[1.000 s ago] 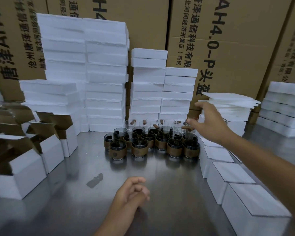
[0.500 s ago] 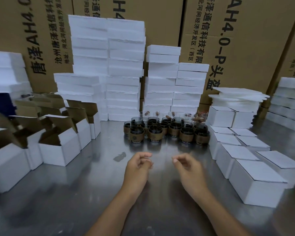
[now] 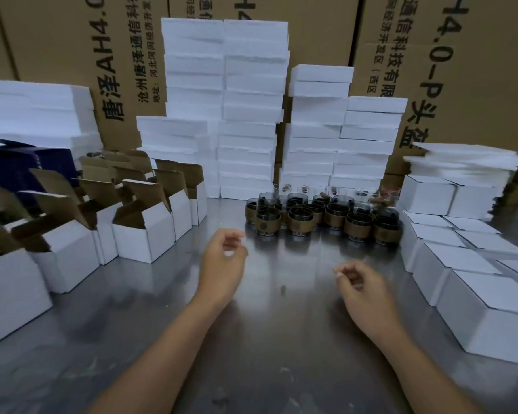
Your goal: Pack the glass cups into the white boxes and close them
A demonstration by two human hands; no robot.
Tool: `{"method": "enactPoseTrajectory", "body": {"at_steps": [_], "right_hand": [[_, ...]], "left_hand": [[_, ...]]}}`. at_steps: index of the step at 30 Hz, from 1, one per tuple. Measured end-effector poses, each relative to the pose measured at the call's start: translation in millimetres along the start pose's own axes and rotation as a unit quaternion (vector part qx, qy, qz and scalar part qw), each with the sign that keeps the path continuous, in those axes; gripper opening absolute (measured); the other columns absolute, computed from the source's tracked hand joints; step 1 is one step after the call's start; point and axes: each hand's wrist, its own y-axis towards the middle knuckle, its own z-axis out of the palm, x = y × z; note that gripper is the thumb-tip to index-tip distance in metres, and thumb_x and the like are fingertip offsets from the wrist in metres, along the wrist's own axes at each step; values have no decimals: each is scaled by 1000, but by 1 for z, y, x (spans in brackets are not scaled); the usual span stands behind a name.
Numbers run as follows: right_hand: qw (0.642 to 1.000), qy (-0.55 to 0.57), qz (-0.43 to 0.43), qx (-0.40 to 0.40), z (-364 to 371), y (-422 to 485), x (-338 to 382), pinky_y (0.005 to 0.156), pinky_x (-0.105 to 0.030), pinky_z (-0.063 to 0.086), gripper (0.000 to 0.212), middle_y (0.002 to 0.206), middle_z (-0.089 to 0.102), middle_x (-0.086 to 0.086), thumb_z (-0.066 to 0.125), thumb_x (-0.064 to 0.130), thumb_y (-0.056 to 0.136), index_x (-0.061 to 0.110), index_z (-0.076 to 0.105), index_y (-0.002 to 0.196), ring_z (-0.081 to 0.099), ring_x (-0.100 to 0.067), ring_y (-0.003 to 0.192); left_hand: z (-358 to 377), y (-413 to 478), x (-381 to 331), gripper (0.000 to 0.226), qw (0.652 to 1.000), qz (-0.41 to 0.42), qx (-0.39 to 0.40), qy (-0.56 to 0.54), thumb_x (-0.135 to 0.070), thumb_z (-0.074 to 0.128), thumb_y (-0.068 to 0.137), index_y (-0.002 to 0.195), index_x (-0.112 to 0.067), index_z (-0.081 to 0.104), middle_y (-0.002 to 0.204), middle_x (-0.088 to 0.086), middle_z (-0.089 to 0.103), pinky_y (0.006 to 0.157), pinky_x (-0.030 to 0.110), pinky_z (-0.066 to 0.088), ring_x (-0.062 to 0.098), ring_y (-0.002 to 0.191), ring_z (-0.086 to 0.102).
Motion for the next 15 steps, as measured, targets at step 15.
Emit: {"method": "enactPoseTrajectory", "body": {"at_steps": [15], "right_hand": [[1000,-8,6,8,1,1,2,59,-9,41,27,72,62,7,61,1,85,24,60,72,57,-7,69]], "left_hand": [[-124,50,43,50,943,-84,-135,291,-27,66,87,131,-19,45,139,18,23,103,45,34,38,123,35]]}}
